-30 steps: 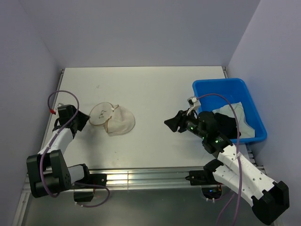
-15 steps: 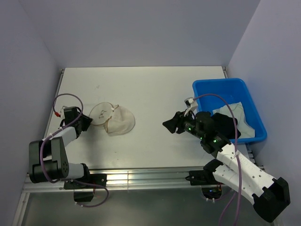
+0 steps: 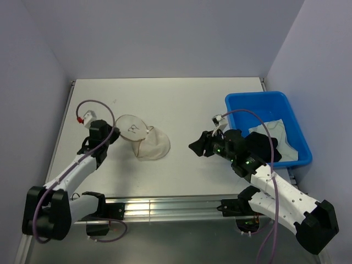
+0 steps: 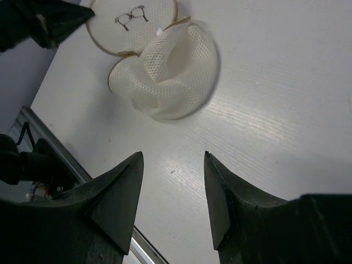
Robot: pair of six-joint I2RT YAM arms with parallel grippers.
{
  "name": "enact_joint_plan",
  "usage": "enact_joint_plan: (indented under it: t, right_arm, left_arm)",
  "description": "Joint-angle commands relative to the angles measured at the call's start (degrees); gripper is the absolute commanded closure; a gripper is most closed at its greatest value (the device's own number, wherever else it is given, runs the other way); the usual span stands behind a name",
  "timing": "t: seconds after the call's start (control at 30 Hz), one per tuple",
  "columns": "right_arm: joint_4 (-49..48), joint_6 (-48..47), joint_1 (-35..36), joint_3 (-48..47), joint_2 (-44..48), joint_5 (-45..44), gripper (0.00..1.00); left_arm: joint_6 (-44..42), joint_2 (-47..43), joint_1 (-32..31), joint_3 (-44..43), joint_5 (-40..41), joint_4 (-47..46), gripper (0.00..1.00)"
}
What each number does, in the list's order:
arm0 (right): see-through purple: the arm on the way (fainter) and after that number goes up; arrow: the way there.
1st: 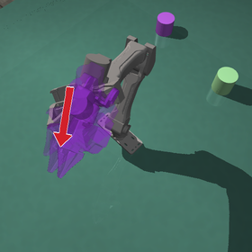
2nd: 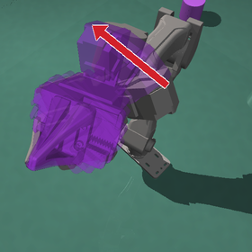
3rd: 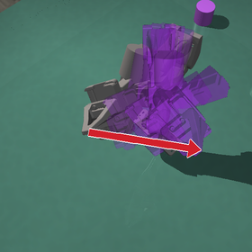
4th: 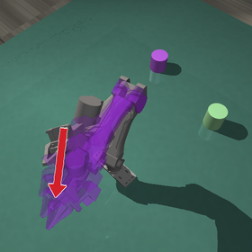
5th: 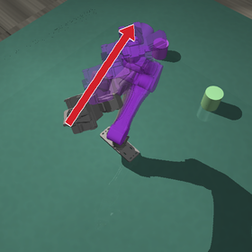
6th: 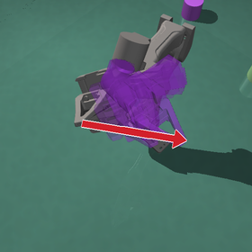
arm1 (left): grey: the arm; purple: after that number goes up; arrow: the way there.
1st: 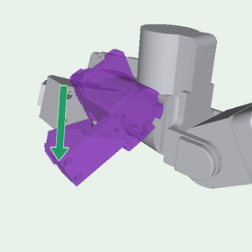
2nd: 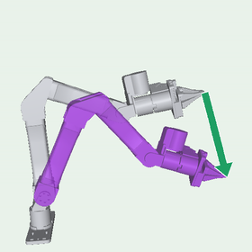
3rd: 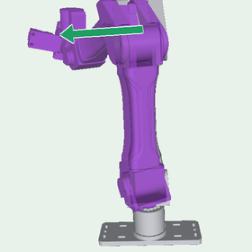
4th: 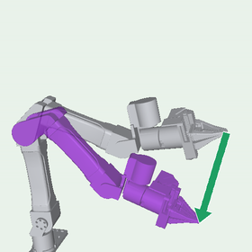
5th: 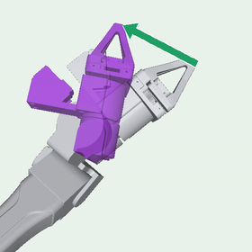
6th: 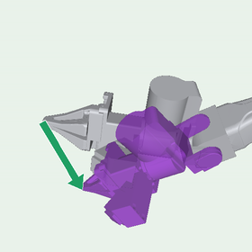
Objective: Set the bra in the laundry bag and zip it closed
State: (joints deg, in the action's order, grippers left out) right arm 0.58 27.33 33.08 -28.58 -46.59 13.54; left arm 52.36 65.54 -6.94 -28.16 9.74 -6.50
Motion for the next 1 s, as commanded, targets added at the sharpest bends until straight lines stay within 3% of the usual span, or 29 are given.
enact_joint_plan:
  t: [0.0,0.2,0.23,0.43,0.7,0.97]
  right_arm:
    - [-1.98,-0.44,0.93,-2.01,-1.66,-1.32,0.45]
    - [-4.27,2.02,1.37,-0.87,-2.02,-4.66,0.46]
    - [-4.27,2.37,1.37,-0.78,-2.02,-6.14,0.46]
    - [-5.15,7.64,1.37,1.33,2.02,-13.26,0.54]
    - [-1.03,13.01,1.2,6.08,11.78,-29.17,0.66]
    - [3.02,13.45,-0.82,6.43,11.26,-30.77,0.76]
  left_arm:
    - [-6.29,-4.8,-8.86,-6.28,13.97,2.71,1.0]
    - [-16.48,-4.81,-27.84,-13.3,31.28,5.18,1.0]
    - [-18.06,-3.41,-33.35,-14.19,33.66,5.1,1.0]
    - [-31.34,6.94,-50.59,-20.52,44.66,0.44,0.99]
    - [-35.31,16.46,-62.93,-26.68,43.88,-4.13,0.71]
    - [-29.69,16.12,-68.65,-25.55,30.99,-7.72,0.45]
